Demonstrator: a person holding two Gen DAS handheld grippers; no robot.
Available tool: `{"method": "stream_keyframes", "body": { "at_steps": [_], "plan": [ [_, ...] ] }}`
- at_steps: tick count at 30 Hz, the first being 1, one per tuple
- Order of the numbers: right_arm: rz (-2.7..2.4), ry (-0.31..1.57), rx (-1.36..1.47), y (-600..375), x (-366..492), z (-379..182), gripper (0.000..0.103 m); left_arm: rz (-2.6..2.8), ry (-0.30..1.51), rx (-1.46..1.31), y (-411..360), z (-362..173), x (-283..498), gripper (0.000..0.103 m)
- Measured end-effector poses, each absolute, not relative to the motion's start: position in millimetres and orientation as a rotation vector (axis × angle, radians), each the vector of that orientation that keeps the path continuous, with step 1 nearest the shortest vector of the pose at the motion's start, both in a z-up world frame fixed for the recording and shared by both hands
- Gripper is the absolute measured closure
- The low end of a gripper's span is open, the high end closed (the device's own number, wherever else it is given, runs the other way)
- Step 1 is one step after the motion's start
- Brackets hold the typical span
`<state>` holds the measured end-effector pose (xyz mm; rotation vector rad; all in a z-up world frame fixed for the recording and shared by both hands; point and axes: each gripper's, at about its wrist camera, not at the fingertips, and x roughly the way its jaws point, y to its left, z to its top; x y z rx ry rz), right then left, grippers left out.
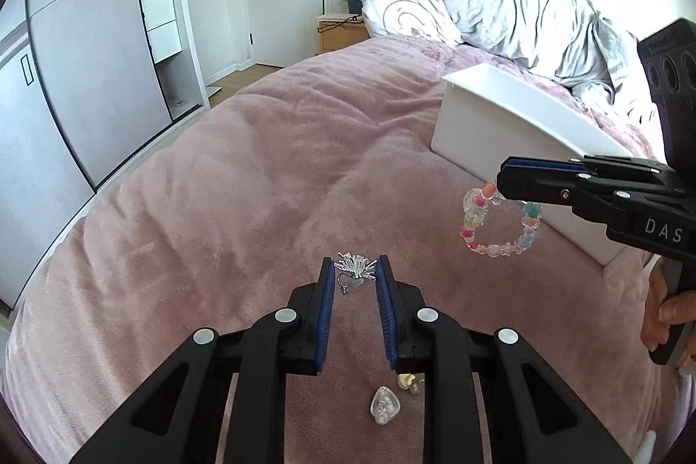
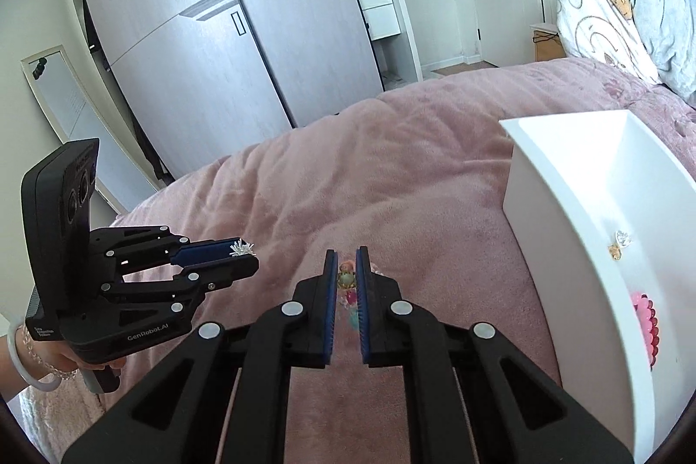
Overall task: Organize jewelry
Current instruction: 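Carry the flower charm and multicolour bracelet over the white box with both tools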
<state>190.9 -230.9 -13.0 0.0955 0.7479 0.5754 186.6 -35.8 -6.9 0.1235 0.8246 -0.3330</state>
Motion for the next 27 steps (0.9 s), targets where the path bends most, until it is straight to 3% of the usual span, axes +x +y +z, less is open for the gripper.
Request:
{"method": "stream_keyframes", "body": {
  "at_steps": [14, 27],
  "plan": [
    [0.558, 0.634, 0.193, -279.1, 186.4, 51.1, 0.094, -0.301, 0.774, 0.050, -58.3, 58.6, 183.2, 0.079],
    [0.451, 0.561, 0.193, -330.8, 178.2, 84.2, 0.094, -0.361, 0.748, 0.094, -130.1, 96.4, 210.1, 0.079]
  ]
}}
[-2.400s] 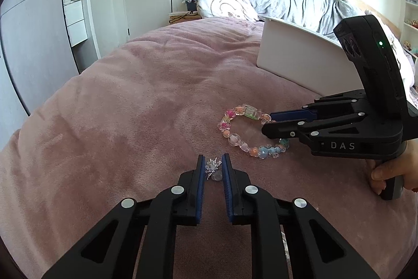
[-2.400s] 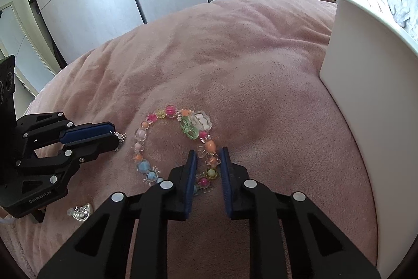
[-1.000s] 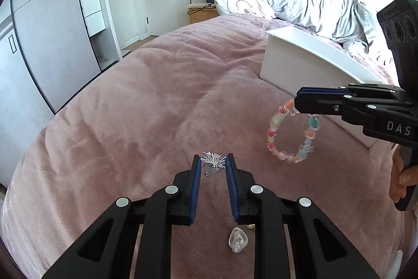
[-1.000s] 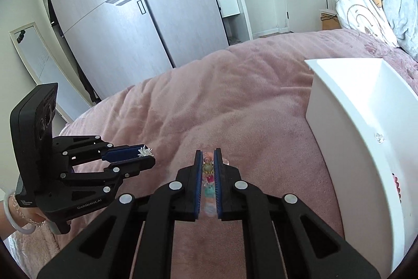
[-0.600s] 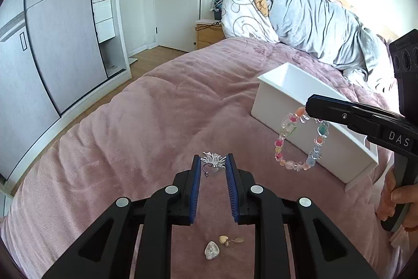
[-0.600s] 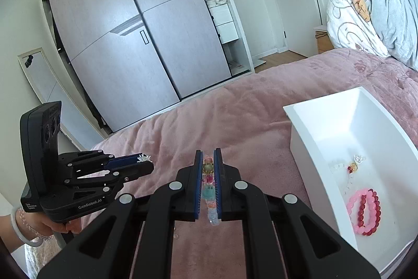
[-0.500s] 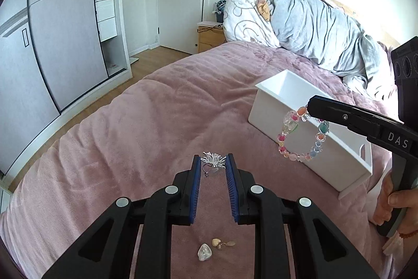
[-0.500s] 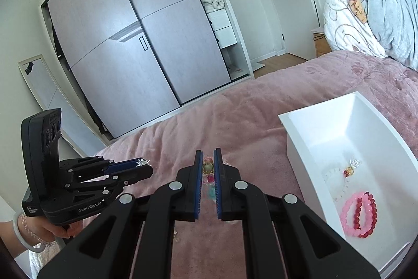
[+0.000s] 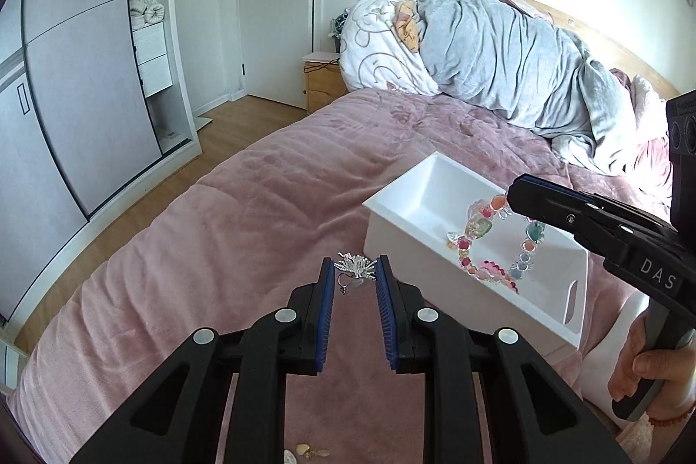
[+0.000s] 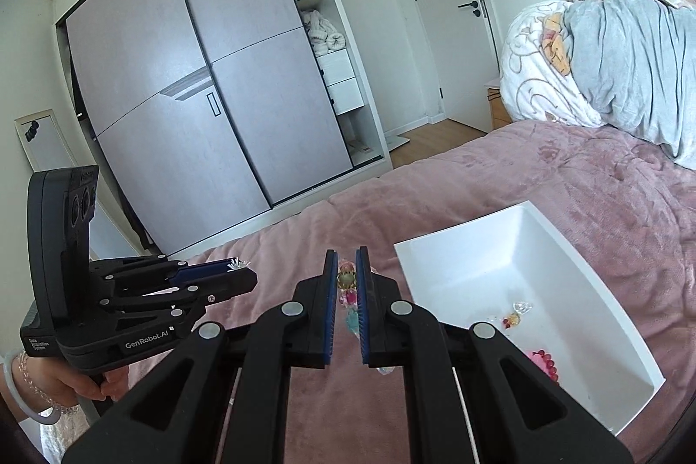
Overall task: Organize jewelry
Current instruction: 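Carry the flower charm and multicolour bracelet over the white box with both tools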
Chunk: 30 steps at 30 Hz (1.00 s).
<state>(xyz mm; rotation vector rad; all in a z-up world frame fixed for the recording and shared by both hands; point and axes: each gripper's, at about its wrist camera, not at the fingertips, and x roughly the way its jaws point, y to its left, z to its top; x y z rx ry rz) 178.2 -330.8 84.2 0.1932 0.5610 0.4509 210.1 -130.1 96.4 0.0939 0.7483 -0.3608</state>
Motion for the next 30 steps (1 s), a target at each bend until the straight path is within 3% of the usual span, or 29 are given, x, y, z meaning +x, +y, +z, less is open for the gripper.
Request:
{"method": "stream_keyframes", "body": {
  "at_steps": [14, 30],
  "plan": [
    [0.307, 0.530, 0.219, -410.2, 183.8, 85.1, 0.094, -0.403, 0.782, 0.217, -237.0, 88.0, 244.3, 0.079],
    [0.242, 0.639, 0.218, -461.8, 197.1, 31.6, 0.094, -0.423, 0.884, 0.352, -325.6, 48.4, 297.0, 0.079]
  ]
}}
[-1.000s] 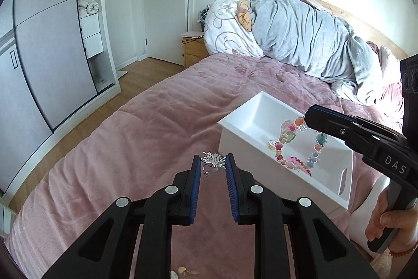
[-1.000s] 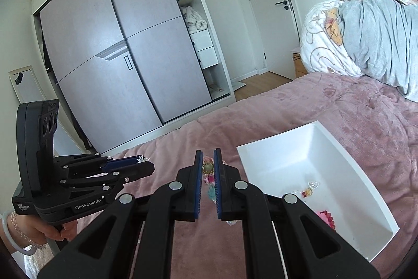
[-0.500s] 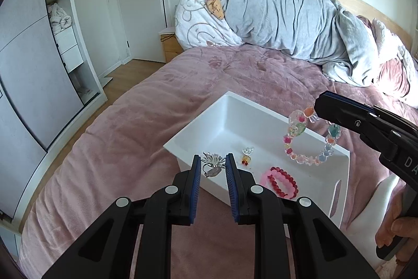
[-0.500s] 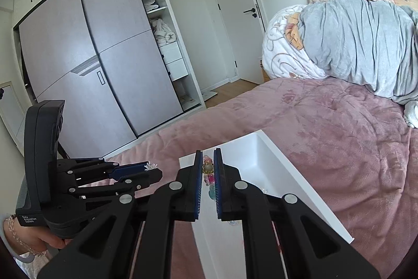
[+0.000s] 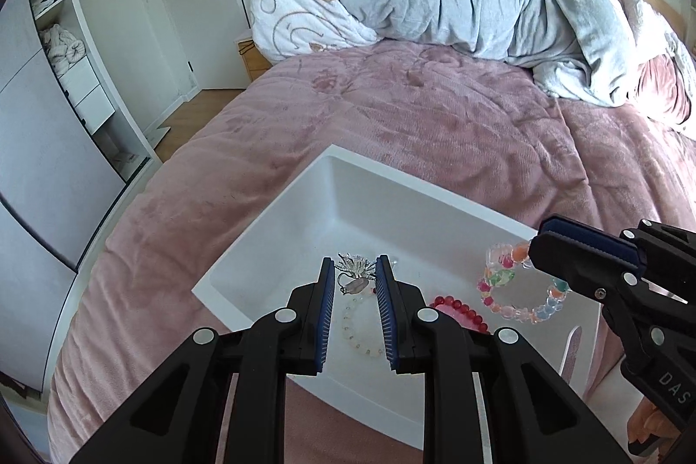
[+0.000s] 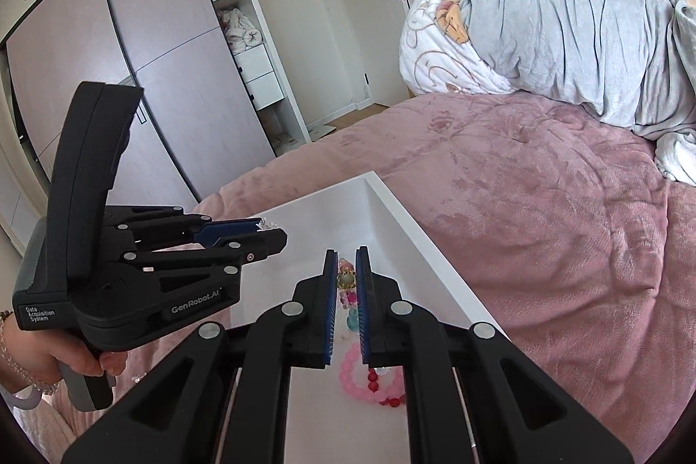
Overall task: Organize jewelry
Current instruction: 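Carry the flower charm and multicolour bracelet over the white box with both tools, then open both tools to drop the charm and bracelet into the box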
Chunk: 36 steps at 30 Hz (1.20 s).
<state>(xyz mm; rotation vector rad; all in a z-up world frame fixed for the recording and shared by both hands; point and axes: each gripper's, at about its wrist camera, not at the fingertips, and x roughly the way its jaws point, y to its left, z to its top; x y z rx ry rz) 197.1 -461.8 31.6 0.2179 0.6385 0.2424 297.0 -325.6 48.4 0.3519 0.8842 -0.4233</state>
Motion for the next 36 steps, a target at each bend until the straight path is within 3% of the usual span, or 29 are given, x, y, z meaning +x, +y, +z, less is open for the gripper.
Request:
{"method": "stream_keyframes", "body": {
  "at_steps": [15, 30, 32, 36],
  "plan": [
    [0.250, 0.731, 0.155, -452.5, 213.6, -11.8, 0.094, -0.349, 1.078, 0.495, -354.1, -29.1, 342.2, 0.079],
    [0.275, 0.836, 0.063, -422.7, 219.4, -42.0, 0.092, -0.282, 1.148, 0.525, -351.6, -55.0, 363.7, 0.077],
    [0.266, 0.837, 0.049, -421.0, 219.7, -42.3, 0.089, -0.276, 1.154, 0.516, -349.6, -54.5, 366.0, 0.075],
    [0.252, 0.830, 0.037, -422.2, 217.4, -41.1, 0.058, -0.281, 1.147, 0.516, -349.0, -51.6, 365.6, 0.061]
  ]
}}
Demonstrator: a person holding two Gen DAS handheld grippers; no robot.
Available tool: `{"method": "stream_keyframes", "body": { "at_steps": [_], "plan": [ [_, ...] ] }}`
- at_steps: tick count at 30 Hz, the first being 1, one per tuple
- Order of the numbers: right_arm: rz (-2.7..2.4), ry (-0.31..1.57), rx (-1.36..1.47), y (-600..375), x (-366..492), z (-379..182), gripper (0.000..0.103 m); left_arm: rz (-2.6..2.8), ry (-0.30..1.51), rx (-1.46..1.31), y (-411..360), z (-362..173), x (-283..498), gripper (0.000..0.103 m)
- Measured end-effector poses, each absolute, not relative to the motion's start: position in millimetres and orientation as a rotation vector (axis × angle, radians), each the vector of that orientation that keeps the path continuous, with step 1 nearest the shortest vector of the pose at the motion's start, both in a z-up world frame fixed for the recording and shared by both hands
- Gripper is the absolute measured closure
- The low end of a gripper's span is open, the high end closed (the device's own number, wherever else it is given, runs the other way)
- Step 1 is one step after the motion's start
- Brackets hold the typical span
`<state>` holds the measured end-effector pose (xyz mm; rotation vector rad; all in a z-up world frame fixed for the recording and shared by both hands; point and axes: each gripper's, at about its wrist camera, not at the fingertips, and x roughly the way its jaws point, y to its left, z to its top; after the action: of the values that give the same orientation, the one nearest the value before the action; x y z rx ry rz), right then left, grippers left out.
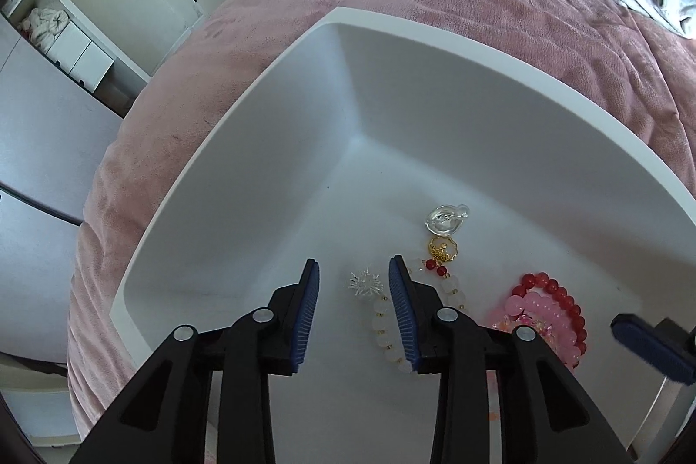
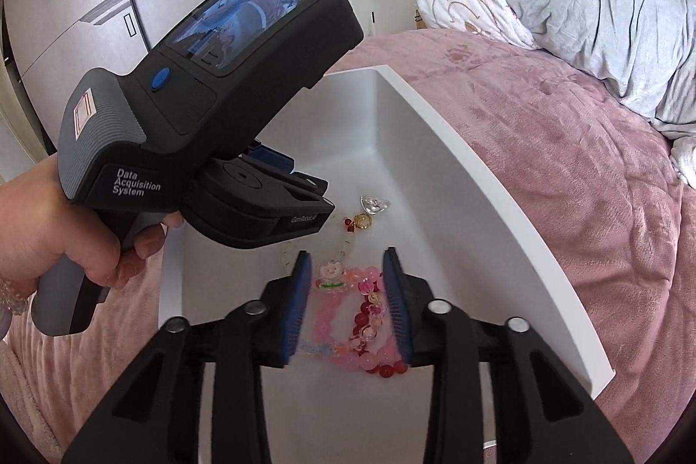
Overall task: Organize jewelry
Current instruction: 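Open both tools to drop the charm and bracelet into the box, then move both tools back to the heart charms on the blanket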
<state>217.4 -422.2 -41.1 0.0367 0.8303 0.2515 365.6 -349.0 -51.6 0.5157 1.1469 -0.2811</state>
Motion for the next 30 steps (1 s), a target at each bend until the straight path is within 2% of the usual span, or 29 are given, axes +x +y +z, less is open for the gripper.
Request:
{"method": "stream_keyframes", "body": {
  "at_steps": [3, 5, 6, 7, 11, 13, 15, 19, 21, 30],
  "plan": [
    [0.266, 0.834, 0.042, -423.8, 216.6, -37.5, 0.054, -0.287, 1.117, 0.507, -349.0, -45.0, 362.3, 0.053],
    [0.255, 0.832, 0.031, -424.3, 216.4, -32.9, 0.045, -0.298, 1.087, 0.485, -345.3, -36.1, 359.6, 0.047],
    [0.257, 0.831, 0.027, -424.0, 215.6, -30.3, 0.039, -0.306, 1.069, 0.470, -343.0, -30.6, 357.7, 0.039],
    [0.257, 0.825, 0.021, -423.5, 214.1, -27.0, 0.038, -0.317, 1.043, 0.456, -340.1, -23.7, 354.8, 0.031],
    [0.239, 0.805, -0.023, -417.4, 207.1, -13.1, 0.035, -0.361, 0.934, 0.425, -328.6, 6.0, 341.7, 0.024],
    [0.233, 0.791, -0.047, -413.3, 202.2, -4.2, 0.030, -0.367, 0.880, 0.402, -319.5, 22.4, 334.8, 0.017],
    [0.239, 0.768, -0.060, -409.4, 195.5, 7.4, 0.029, -0.374, 0.814, 0.361, -306.2, 40.4, 326.5, 0.016],
    [0.253, 0.700, -0.099, -395.2, 177.9, 36.3, 0.017, -0.357, 0.677, 0.286, -273.2, 73.4, 308.6, 0.010],
    [0.276, 0.671, -0.103, -387.5, 169.9, 49.5, 0.016, -0.329, 0.631, 0.261, -253.1, 85.5, 301.3, 0.010],
    [0.428, 0.562, -0.061, -343.5, 141.7, 91.6, 0.007, -0.204, 0.544, 0.092, -131.1, 116.0, 265.4, 0.004]
  ]
}}
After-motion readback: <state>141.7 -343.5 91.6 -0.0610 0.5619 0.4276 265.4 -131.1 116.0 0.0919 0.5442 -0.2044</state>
